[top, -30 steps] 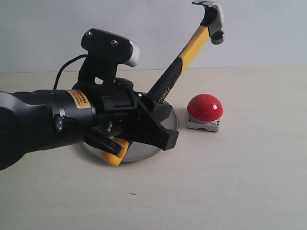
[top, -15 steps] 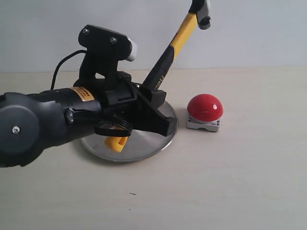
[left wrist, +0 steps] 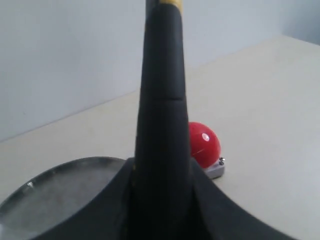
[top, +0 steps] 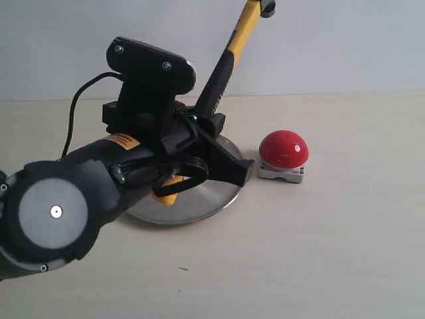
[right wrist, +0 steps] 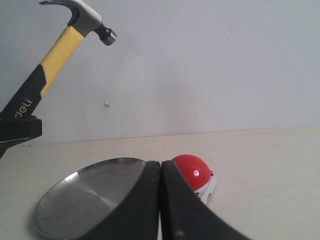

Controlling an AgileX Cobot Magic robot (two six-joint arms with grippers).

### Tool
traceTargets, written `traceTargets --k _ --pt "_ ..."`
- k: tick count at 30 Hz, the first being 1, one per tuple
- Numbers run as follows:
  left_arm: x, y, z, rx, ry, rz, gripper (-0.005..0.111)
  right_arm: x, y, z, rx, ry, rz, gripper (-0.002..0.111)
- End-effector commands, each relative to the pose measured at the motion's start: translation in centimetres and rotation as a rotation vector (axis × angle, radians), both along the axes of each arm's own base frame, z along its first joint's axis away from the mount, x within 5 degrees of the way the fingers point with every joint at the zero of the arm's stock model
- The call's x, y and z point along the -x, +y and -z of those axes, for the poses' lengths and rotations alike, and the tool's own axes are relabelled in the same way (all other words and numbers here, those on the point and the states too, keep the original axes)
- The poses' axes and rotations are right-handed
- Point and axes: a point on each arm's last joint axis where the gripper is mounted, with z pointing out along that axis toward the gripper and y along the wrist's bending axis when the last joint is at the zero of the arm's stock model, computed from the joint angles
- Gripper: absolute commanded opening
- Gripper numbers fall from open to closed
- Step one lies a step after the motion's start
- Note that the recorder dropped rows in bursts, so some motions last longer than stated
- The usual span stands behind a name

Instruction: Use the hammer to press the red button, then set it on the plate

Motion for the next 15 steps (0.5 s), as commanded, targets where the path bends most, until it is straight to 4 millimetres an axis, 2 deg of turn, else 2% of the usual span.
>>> traceTargets --k 1,4,9,15 --pt "1.0 -0.8 0.2 -0.019 0.029 0.074 0.000 0.0 0.0 0.1 0.001 -0.001 -0.001 0.000" --pt "1.1 -1.0 0.9 -0.043 0.079 0.099 0.000 0.0 0.0 0.1 0.001 -0.001 -0.001 0.000" --pt "0.7 -1.3 0.9 -0.030 0.174 0.126 0.000 0.0 0.0 0.1 0.001 -0.001 -0.001 0.000" --pt "-2.4 -1.5 0.2 0.028 0.306 0.110 0.000 0.0 0.0 0.1 0.001 -0.001 -0.001 0.000"
